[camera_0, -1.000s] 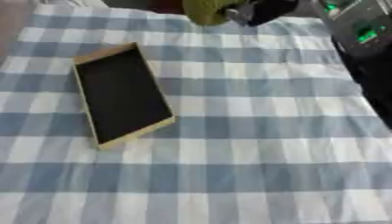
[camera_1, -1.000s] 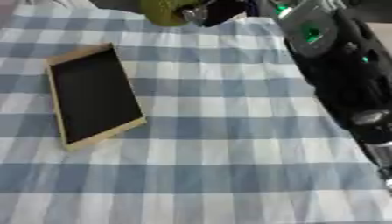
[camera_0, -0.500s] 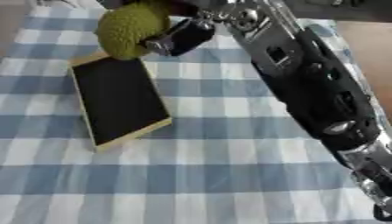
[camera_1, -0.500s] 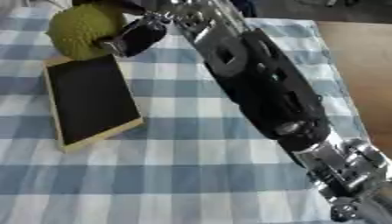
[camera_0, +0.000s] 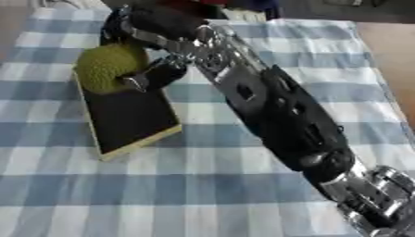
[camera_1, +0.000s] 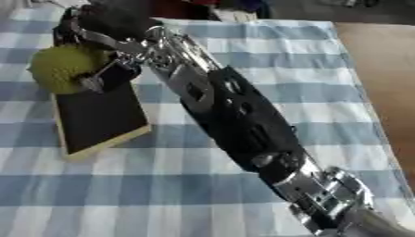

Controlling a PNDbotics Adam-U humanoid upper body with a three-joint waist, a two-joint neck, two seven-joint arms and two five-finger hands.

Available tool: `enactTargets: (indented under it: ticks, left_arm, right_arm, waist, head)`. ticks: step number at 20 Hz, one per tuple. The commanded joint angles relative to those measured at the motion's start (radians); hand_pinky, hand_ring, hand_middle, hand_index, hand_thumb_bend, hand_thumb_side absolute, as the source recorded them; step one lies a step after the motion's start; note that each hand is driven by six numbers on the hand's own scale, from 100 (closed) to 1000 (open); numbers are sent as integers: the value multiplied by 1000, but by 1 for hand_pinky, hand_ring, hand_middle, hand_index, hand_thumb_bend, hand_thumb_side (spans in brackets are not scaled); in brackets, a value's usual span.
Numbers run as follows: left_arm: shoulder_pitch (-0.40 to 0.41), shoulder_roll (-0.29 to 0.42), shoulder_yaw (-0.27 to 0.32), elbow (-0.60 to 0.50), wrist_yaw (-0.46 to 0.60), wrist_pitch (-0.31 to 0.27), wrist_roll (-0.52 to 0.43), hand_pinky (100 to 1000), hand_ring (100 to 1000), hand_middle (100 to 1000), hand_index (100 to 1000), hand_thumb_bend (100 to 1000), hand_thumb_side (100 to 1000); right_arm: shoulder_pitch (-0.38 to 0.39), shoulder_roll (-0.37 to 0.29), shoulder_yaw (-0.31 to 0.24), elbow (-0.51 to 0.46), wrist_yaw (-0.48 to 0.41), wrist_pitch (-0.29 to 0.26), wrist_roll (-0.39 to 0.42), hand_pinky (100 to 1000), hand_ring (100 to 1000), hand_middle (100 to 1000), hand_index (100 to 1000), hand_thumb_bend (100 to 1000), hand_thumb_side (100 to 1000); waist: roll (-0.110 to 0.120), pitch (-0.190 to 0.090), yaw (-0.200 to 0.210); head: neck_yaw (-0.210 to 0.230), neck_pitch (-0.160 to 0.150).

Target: Pick up objects on the table and place them in the box.

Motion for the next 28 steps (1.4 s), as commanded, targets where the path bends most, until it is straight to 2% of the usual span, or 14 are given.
enactTargets:
  ticks: [1, 8, 13, 14, 15, 16, 18, 19, 21, 22, 25, 28]
  left_arm:
    - [-10, 32, 1, -18, 3, -1, -3, 700, 546, 748, 869, 125, 467]
    - [-11, 28, 3, -18, 4, 0, -6, 700, 545, 747, 869, 122, 470]
    - [-10, 26, 4, -18, 5, 1, -7, 699, 543, 747, 869, 120, 472]
    - [-10, 25, 4, -18, 5, 1, -8, 700, 543, 746, 869, 119, 473]
    - [-10, 25, 4, -18, 5, 1, -8, 700, 543, 747, 869, 119, 474]
    - [-10, 25, 4, -18, 5, 2, -8, 700, 543, 746, 869, 119, 473]
    - [-9, 24, 5, -18, 5, 3, -9, 699, 542, 746, 869, 116, 476]
    - [-8, 23, 5, -18, 5, 4, -9, 699, 542, 746, 869, 116, 476]
    - [-8, 23, 5, -18, 5, 5, -11, 699, 543, 746, 868, 118, 474]
    - [-8, 24, 5, -18, 5, 5, -11, 699, 543, 746, 868, 119, 472]
    - [-5, 26, 6, -18, 4, 5, -8, 699, 543, 746, 867, 119, 472]
    - [-1, 26, 6, -18, 3, 6, -8, 700, 544, 745, 866, 118, 472]
  right_arm:
    - [-12, 17, -4, 21, 33, -1, -16, 633, 531, 484, 627, 100, 100]
    - [12, 35, 0, 105, 91, -27, -39, 637, 539, 490, 633, 100, 100]
    - [23, 42, 6, 144, 112, -48, -47, 697, 591, 540, 683, 100, 100]
    - [25, 42, 9, 148, 113, -51, -50, 723, 624, 579, 710, 163, 100]
    - [25, 41, 11, 152, 117, -57, -51, 745, 675, 639, 744, 276, 100]
    - [26, 40, 15, 155, 127, -66, -44, 752, 698, 685, 764, 292, 100]
    - [24, 38, 22, 158, 164, -97, -13, 779, 750, 758, 796, 381, 100]
    - [23, 38, 23, 158, 189, -115, 4, 787, 761, 768, 806, 391, 100]
    - [23, 38, 16, 158, 225, -144, 24, 813, 799, 802, 838, 444, 168]
    - [22, 38, 10, 156, 233, -153, 25, 818, 806, 813, 848, 494, 251]
    - [15, 27, -5, 137, 233, -162, 10, 818, 806, 813, 852, 506, 263]
    - [1, 4, -23, 85, 204, -151, -22, 813, 796, 804, 849, 484, 218]
  waist:
    - [9, -17, 3]
    - [8, -13, 6]
    - [8, -11, 5]
    - [8, -11, 4]
    - [8, -10, 4]
    - [8, -11, 4]
    - [8, -12, 3]
    - [8, -12, 2]
    - [9, -14, 0]
    - [10, -15, -1]
    - [11, -19, -4]
    - [12, -24, -10]
  head:
    - [2, 1]
    - [1, -4]
    - [-1, -4]
    - [-1, -4]
    - [-1, -4]
    - [-1, -3]
    - [0, -2]
    - [1, -3]
    - [1, -4]
    - [1, -4]
    - [1, -3]
    - [1, -1]
